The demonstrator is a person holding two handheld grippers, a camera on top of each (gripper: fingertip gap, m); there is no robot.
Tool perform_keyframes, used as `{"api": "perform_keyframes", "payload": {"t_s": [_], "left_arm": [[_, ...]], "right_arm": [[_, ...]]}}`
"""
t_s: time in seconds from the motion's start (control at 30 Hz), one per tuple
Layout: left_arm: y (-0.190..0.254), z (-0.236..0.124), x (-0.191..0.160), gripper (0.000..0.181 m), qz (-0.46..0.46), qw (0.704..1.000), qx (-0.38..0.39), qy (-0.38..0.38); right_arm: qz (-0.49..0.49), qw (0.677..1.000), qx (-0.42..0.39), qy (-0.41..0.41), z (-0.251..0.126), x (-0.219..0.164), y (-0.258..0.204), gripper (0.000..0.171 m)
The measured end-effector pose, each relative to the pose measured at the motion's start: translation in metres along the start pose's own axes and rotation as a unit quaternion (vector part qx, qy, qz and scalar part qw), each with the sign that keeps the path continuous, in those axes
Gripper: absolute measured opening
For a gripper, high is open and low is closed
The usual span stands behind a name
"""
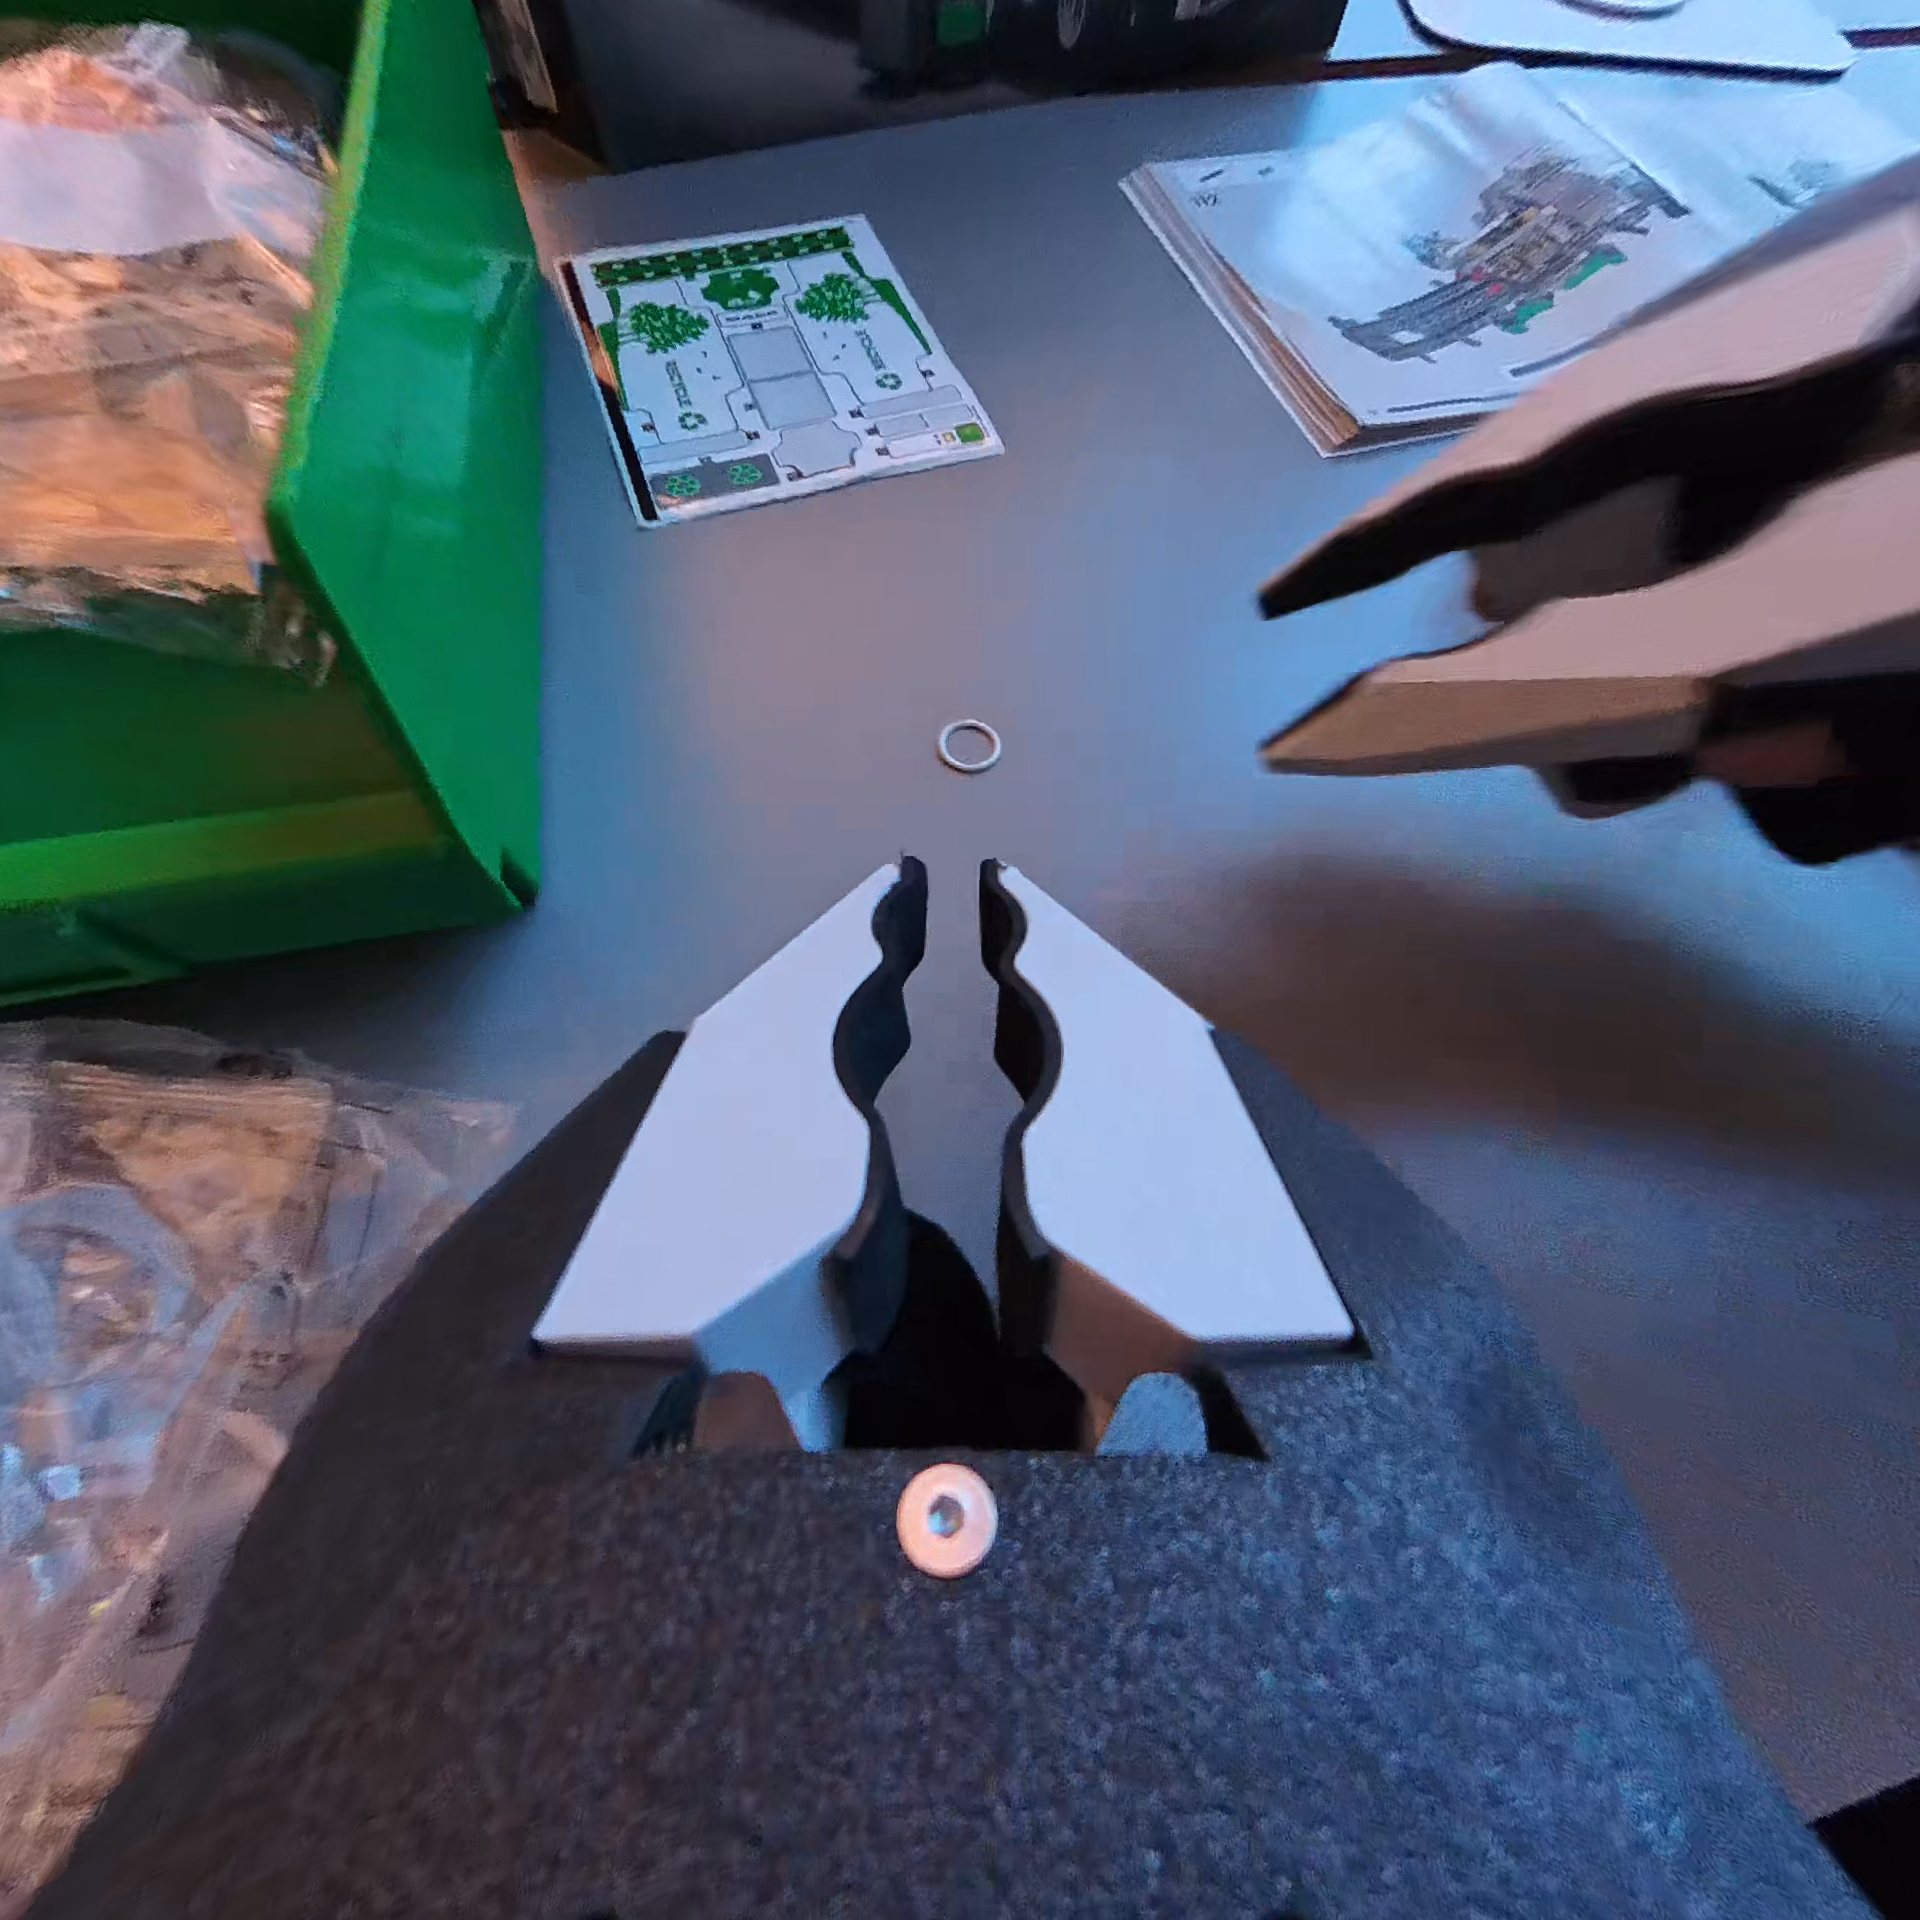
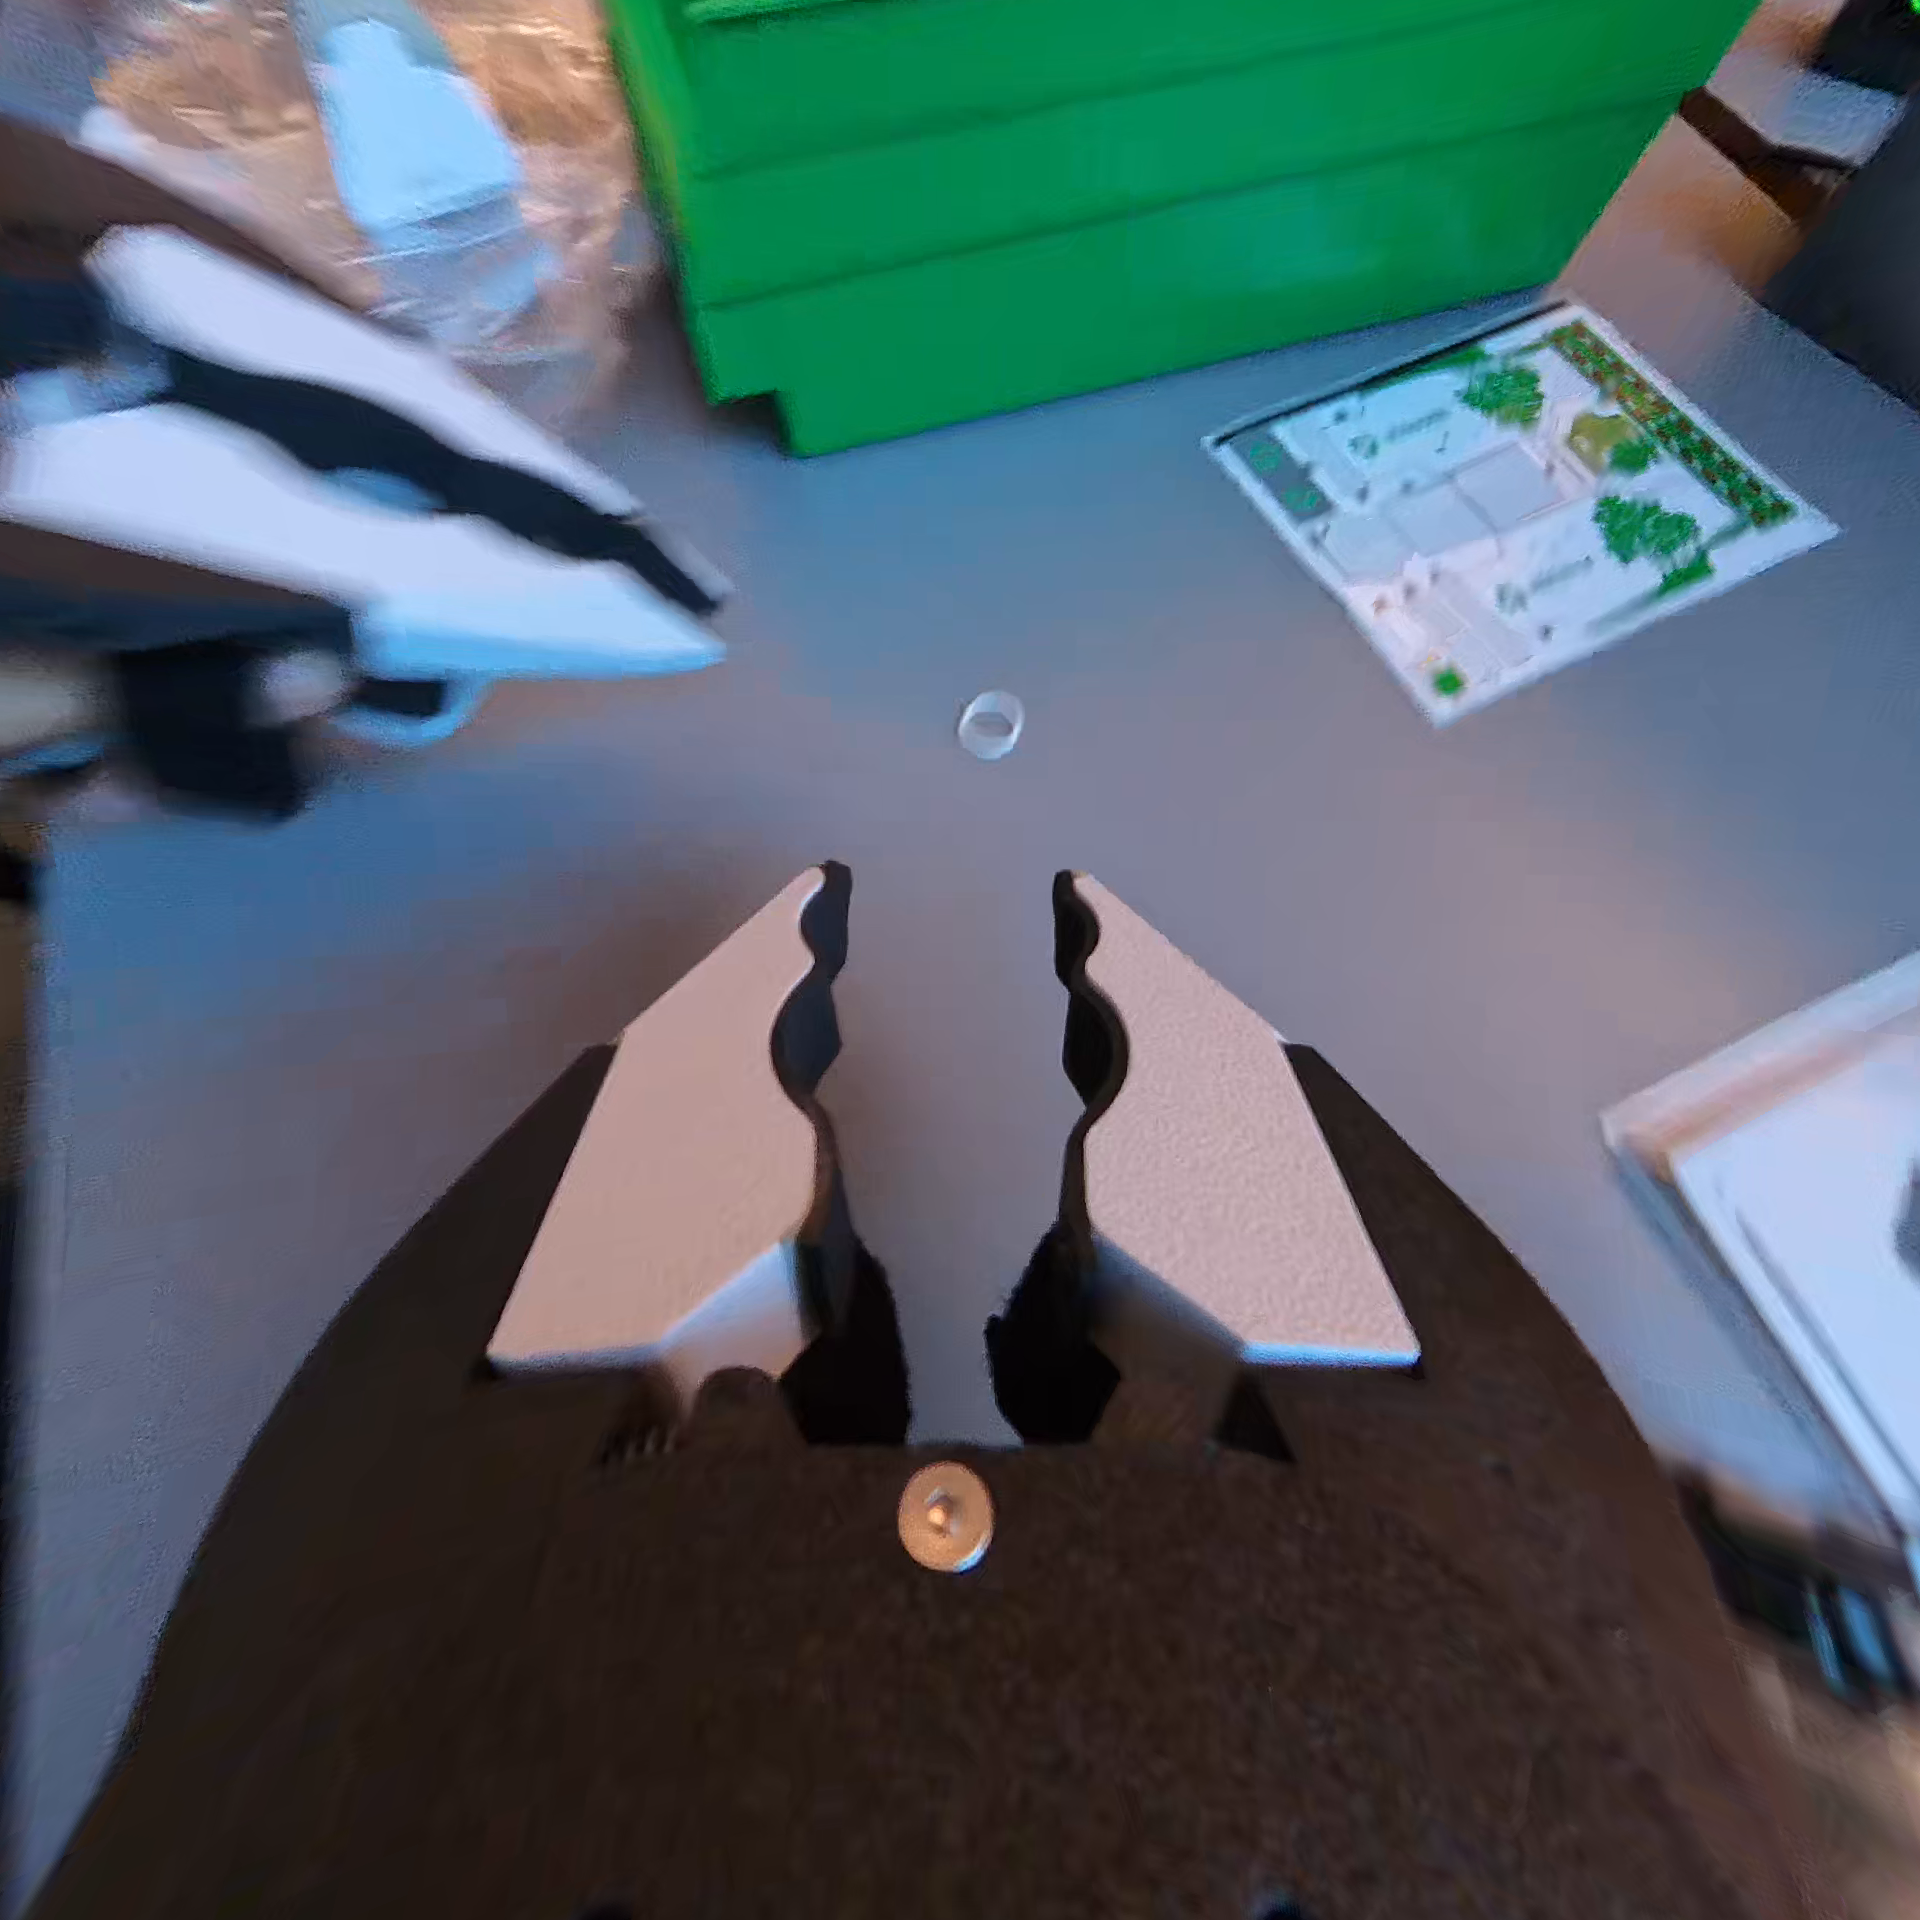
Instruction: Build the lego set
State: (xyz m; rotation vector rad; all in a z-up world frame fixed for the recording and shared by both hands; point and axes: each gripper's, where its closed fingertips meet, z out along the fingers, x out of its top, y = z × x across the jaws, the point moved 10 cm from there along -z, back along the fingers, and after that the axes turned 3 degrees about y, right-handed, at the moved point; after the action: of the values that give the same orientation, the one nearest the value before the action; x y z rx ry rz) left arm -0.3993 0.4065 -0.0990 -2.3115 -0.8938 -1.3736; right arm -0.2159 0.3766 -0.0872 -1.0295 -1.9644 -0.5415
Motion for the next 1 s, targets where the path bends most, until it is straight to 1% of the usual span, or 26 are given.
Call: {"api": "perform_keyframes", "payload": {"t_s": [0.07,0.13,0.2,0.27,0.37,0.43,0.47,0.63,0.7,0.87,1.0], "left_arm": [[-0.005,-0.005,0.000,0.007,0.015,1.000,0.008,0.017],[-0.007,-0.010,0.000,0.006,0.024,0.999,-0.001,0.038],[-0.008,-0.015,-0.002,0.005,0.023,0.998,-0.019,0.056],[-0.008,-0.018,-0.005,0.005,0.012,0.997,-0.037,0.073],[-0.009,-0.021,-0.009,0.005,-0.007,0.994,-0.065,0.083],[-0.009,-0.023,-0.009,0.005,-0.011,0.993,-0.074,0.090],[-0.010,-0.025,-0.009,0.006,-0.012,0.993,-0.077,0.093],[-0.012,-0.026,-0.010,0.005,-0.026,0.991,-0.092,0.096],[-0.013,-0.026,-0.009,0.006,-0.029,0.990,-0.093,0.098],[-0.014,-0.024,-0.010,0.006,-0.031,0.991,-0.094,0.090],[-0.014,-0.019,-0.009,0.005,-0.028,0.993,-0.087,0.078]], "right_arm": [[0.001,1.000,-0.004,-0.013,0.030,0.004,0.003,0.038],[0.000,1.000,-0.007,-0.026,0.052,0.006,0.004,0.038],[-0.004,1.000,-0.009,-0.023,0.064,0.008,0.004,0.036],[-0.016,0.999,-0.023,-0.021,0.070,0.010,0.004,0.029],[-0.020,0.998,-0.035,-0.052,0.077,0.010,-0.001,0.029],[-0.024,0.997,-0.051,-0.050,0.076,0.010,-0.002,0.025],[-0.027,0.997,-0.051,-0.053,0.076,0.010,-0.002,0.020],[-0.026,0.998,-0.043,-0.048,0.077,0.010,0.001,0.008],[-0.037,0.997,-0.046,-0.053,0.078,0.010,0.002,0.000],[-0.079,0.994,-0.047,-0.053,0.078,0.010,0.001,0.000],[-0.079,0.994,-0.041,-0.055,0.077,0.011,0.002,0.000]]}}
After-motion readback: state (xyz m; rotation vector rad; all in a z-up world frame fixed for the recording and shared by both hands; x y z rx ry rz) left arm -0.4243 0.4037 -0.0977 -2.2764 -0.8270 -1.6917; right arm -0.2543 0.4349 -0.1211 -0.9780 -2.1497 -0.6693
